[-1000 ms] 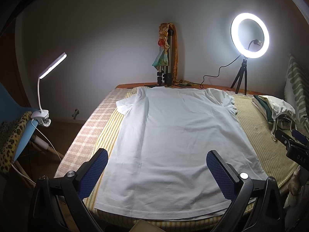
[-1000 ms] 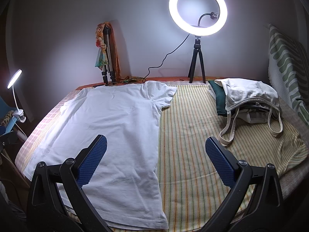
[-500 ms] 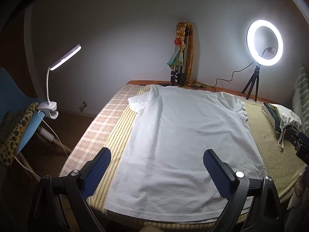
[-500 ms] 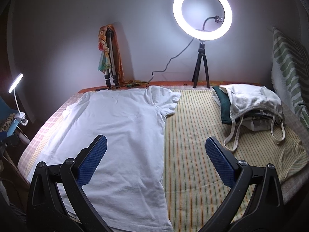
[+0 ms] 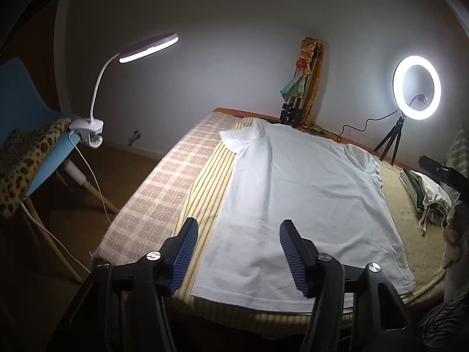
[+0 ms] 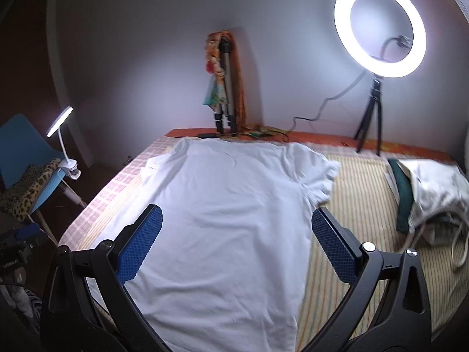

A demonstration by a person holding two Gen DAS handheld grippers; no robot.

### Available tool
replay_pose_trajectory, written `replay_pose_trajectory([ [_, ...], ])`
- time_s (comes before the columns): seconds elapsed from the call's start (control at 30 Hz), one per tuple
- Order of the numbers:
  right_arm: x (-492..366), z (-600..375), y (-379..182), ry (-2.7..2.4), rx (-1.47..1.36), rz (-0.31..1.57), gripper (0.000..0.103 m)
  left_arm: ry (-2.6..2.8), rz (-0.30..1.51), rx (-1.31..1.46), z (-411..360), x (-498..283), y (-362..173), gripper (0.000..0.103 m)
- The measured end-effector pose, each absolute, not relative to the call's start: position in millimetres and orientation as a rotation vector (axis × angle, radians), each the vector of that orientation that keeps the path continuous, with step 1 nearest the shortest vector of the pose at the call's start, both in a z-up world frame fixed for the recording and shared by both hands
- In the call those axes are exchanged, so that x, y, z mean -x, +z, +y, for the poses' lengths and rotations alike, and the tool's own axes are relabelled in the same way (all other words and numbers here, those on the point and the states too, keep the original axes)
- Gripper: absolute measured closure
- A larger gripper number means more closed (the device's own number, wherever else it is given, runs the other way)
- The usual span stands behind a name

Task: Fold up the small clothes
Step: 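Move the right tool to the shoulder edge of the white T-shirt, then close the right gripper on the shirt's side edge near the shoulder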

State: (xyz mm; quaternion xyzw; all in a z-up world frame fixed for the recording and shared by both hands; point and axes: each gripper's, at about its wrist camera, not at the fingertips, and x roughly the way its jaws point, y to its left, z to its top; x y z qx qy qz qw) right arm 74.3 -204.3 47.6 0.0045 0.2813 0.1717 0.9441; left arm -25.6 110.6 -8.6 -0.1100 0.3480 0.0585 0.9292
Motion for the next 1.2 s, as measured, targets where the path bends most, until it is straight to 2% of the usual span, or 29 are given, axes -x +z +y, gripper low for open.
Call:
replay_pose_trajectory([
  [0.07,-86,-191,55,0.385,0.009,0.572,0.000,0.118,0.729,0.257,121,30,-16,0.062],
  [0.1,-93,-184,57,0.403,0.017,0.572,0.002,0.118,0.736,0.268,124,32,-20,0.063],
  [0.3,-129,-134,62,0.526,0.036,0.618,0.014,0.105,0.775,0.320,138,38,-42,0.066],
  [0.43,-156,-98,58,0.594,0.049,0.664,0.029,0.094,0.807,0.340,140,36,-56,0.069],
  [0.5,-172,-78,56,0.626,0.055,0.689,0.032,0.087,0.824,0.343,140,35,-65,0.070],
  [0.7,-222,-19,44,0.697,0.058,0.776,0.037,0.085,0.856,0.381,143,23,-85,0.070],
  [1.2,-331,112,-23,0.773,0.042,1.036,0.039,0.077,0.904,0.407,147,11,-105,0.071],
])
